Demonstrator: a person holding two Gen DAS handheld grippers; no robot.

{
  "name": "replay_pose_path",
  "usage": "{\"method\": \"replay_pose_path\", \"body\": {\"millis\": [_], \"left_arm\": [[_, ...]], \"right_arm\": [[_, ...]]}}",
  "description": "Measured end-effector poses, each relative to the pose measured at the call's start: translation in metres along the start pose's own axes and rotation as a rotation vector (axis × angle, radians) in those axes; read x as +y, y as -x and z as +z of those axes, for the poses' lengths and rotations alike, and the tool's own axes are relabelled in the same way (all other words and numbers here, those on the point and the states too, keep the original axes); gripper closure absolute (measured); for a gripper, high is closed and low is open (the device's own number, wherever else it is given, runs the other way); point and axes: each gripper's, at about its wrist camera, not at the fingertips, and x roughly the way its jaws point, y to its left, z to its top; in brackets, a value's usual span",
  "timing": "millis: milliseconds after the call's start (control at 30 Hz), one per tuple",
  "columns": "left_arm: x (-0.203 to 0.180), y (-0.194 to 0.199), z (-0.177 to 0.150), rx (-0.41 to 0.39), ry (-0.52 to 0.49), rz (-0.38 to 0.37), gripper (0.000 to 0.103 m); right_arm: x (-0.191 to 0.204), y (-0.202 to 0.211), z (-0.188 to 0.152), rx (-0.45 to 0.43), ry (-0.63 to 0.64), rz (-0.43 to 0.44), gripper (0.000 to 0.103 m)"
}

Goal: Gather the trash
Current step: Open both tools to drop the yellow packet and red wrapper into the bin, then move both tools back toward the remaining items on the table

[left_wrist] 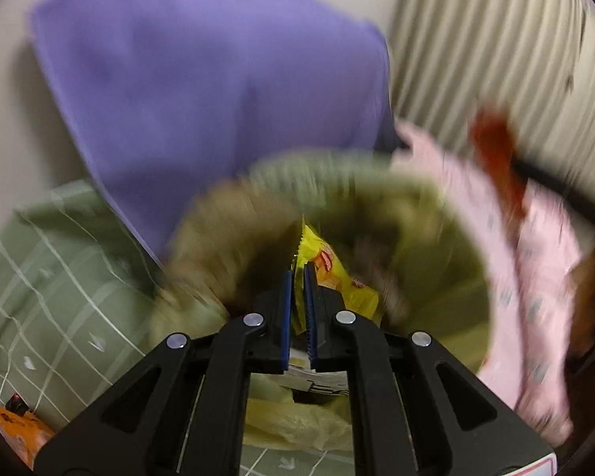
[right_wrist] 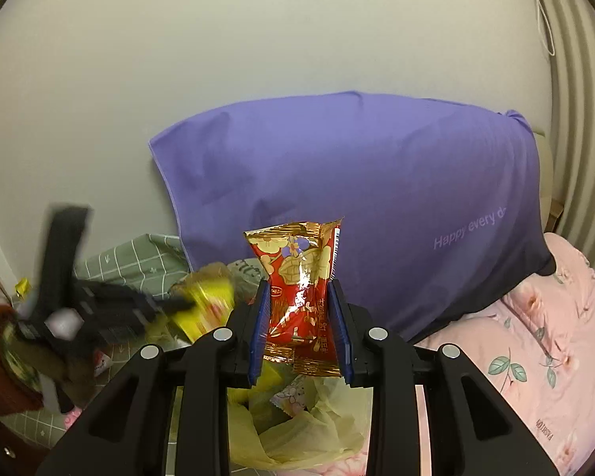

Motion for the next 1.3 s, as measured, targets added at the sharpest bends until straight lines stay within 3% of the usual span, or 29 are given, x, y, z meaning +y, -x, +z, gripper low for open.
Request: {"method": "replay_pose_path", "body": {"millis": [133, 267, 300, 333, 400, 433, 500, 633, 867, 1000, 1067, 1300], "left_arm": [[-0.009, -0.012, -0.015, 0.039, -0.024, -0.023, 0.097], [0.003, 0.006, -0.011, -0.019, 0.038, -0.083, 0.094], [0.009, 0.012, -0.007, -0.037, 0.064, -0.098, 0.085], [0.016, 0.017, -0.005, -0.056, 0.088, -0.104, 0.069], [0.02, 0.031, -0.002, -0.096, 0.128, -0.112, 0.051], [0.025, 0.039, 0.0, -0.121, 0.154, -0.119, 0.049], [0.034, 0.051, 0.002, -0.151, 0.189, -0.105, 0.048], [0.049, 0.078, -0.005, -0.215, 0.238, -0.02, 0.045], [0.065, 0.107, -0.039, -0.236, 0.283, 0.132, 0.043], [0.076, 0.125, -0.074, -0.262, 0.312, 0.236, 0.043], [0.087, 0.145, -0.096, -0.281, 0.337, 0.303, 0.043], [0.145, 0.221, -0.174, -0.365, 0.537, 0.62, 0.043]], "right_arm": [[0.003, -0.006, -0.003, 0.026, 0.023, -0.002, 0.074], [0.005, -0.015, -0.005, 0.044, 0.023, 0.002, 0.074], [0.006, -0.017, -0.006, 0.049, 0.023, 0.005, 0.074], [0.007, -0.019, -0.008, 0.054, 0.024, 0.009, 0.074], [0.011, -0.027, -0.011, 0.073, 0.03, 0.019, 0.074], [0.013, -0.031, -0.013, 0.085, 0.034, 0.022, 0.074], [0.017, -0.04, -0.016, 0.116, 0.044, 0.039, 0.064], [0.026, -0.055, -0.025, 0.161, 0.058, 0.032, 0.053], [0.041, -0.056, -0.026, 0.138, 0.095, 0.052, 0.05], [0.057, -0.05, -0.018, 0.079, 0.102, 0.127, 0.045], [0.071, -0.048, -0.014, 0.051, 0.125, 0.177, 0.037], [0.138, -0.067, -0.014, 0.101, 0.262, 0.35, 0.036]]}}
